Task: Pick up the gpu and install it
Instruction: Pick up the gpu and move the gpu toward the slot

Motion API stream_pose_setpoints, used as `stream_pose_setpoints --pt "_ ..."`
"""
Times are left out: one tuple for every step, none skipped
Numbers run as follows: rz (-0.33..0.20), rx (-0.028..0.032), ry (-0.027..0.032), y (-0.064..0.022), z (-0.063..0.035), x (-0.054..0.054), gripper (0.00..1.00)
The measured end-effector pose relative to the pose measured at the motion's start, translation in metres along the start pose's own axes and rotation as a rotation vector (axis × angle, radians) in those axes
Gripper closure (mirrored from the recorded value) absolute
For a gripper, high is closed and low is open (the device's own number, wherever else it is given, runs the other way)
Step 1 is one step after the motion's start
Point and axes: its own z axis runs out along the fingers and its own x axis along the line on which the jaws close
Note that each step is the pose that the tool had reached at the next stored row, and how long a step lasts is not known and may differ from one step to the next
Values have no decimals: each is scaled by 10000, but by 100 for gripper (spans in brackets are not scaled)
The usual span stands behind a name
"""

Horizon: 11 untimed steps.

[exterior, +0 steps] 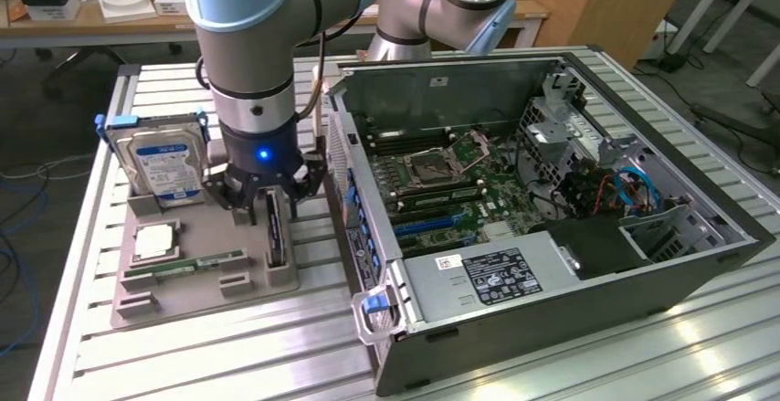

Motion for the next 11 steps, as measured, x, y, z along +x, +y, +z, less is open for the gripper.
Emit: stream_pose_setpoints --pt "0 0 0 0 0 0 43" --pt "0 0 0 0 0 0 49" --pt "0 0 0 0 0 0 55" --pt "0 0 0 0 0 0 55" --pt "-1 0 0 0 0 0 62" --pt "0 0 0 0 0 0 62" --pt "0 0 0 0 0 0 62" --pt "0 0 0 0 0 0 62" --pt "0 0 0 0 0 0 62" --pt "0 0 -1 0 0 0 63" --pt "0 0 1 0 0 0 63"
